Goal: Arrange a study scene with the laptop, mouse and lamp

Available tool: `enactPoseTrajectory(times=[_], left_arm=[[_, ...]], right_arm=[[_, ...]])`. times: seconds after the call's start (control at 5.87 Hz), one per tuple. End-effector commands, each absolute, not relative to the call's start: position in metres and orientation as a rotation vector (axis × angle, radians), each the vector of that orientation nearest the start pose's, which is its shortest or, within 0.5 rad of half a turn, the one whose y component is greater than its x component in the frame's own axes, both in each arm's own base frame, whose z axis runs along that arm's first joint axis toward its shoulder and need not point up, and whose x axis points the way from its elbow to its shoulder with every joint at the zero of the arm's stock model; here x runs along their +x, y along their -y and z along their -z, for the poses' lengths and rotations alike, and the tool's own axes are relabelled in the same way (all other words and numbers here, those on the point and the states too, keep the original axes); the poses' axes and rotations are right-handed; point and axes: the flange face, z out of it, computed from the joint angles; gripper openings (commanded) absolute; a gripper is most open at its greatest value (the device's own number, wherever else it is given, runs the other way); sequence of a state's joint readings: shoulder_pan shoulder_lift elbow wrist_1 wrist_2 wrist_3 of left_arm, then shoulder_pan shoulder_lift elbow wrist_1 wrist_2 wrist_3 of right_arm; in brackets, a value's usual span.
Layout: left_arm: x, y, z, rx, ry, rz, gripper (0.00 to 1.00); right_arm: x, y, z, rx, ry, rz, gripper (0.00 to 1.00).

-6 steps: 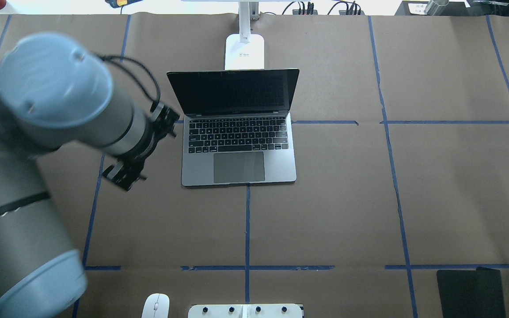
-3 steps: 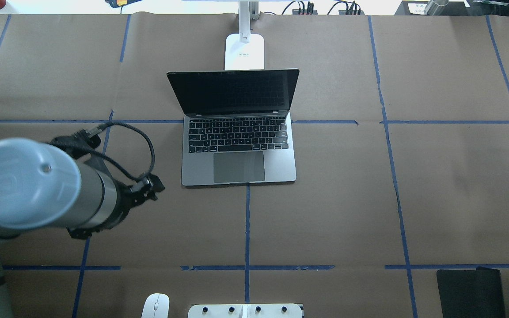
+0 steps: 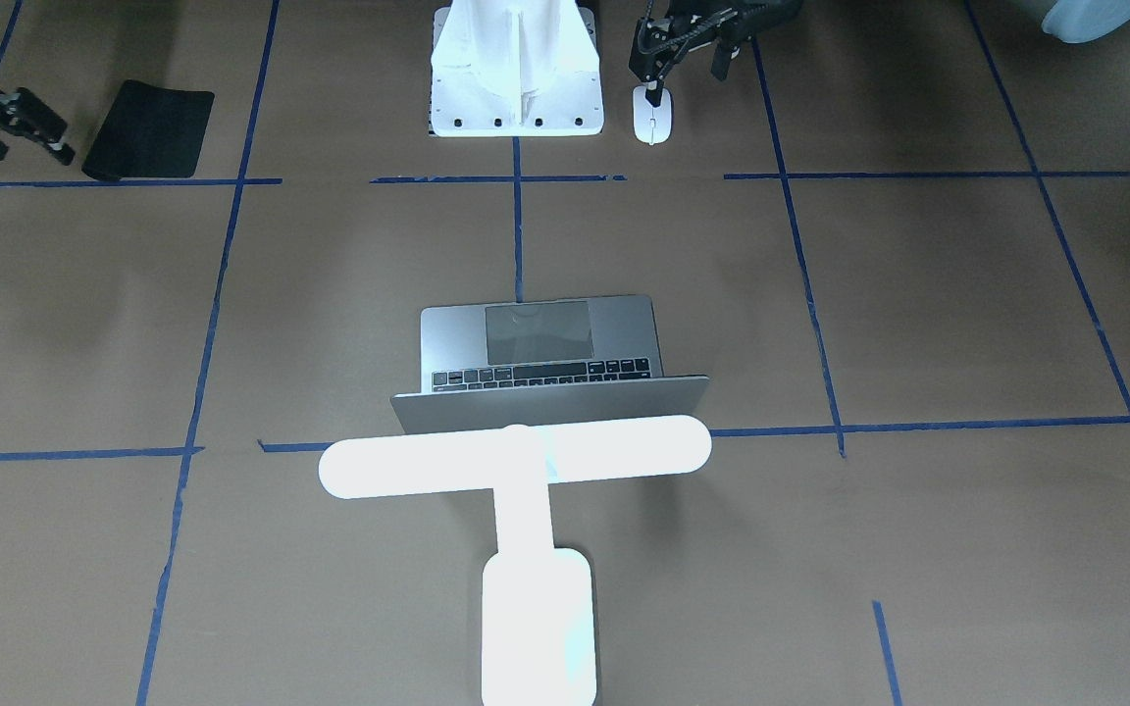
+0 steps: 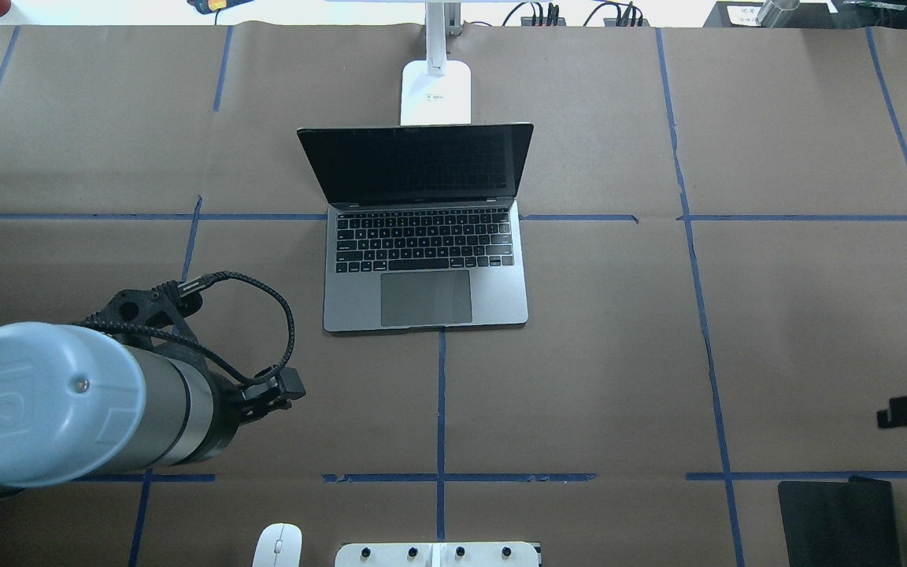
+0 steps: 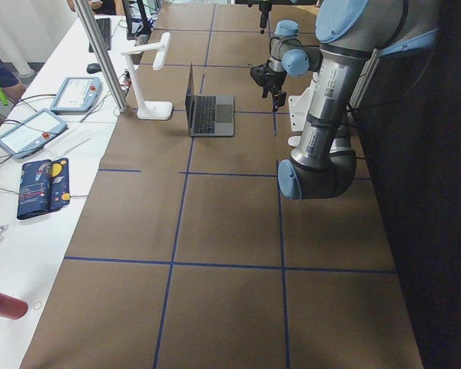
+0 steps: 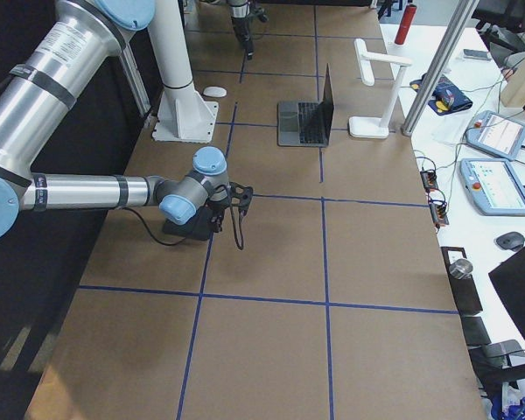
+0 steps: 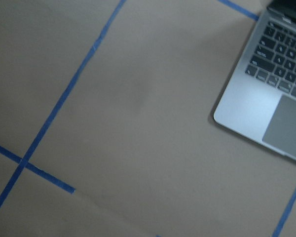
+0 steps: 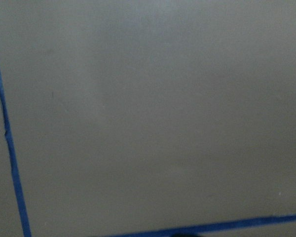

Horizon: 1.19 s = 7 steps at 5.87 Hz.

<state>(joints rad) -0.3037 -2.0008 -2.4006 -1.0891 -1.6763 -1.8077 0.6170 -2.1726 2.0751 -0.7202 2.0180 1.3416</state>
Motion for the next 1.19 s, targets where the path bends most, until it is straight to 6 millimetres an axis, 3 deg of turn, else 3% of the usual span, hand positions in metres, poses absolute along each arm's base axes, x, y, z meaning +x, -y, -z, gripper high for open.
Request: enactPoseTrajectory(times=[0.0, 0.17, 0.85, 1.02], left_arm=[[0.382, 0.245, -0.175, -0.055, -0.790, 0.441, 1.00], [0.382, 0.244, -0.179, -0.056, -0.782, 0.440, 1.00], [0.377, 0.243, -0.177, -0.058, -0.791, 0.440, 1.00], [0.377, 0.243, -0.177, -0.057, -0.791, 0.442, 1.00]], right_arm=[[-0.239, 0.172, -0.560, -0.082, 0.783, -0.213, 1.00], [-0.218, 0.157, -0.567, -0.099, 0.790, -0.176, 1.00], [-0.233, 0.143, -0.601, -0.134, 0.740, -0.157, 1.00], [-0.234, 0.142, -0.601, -0.137, 0.741, -0.155, 1.00]])
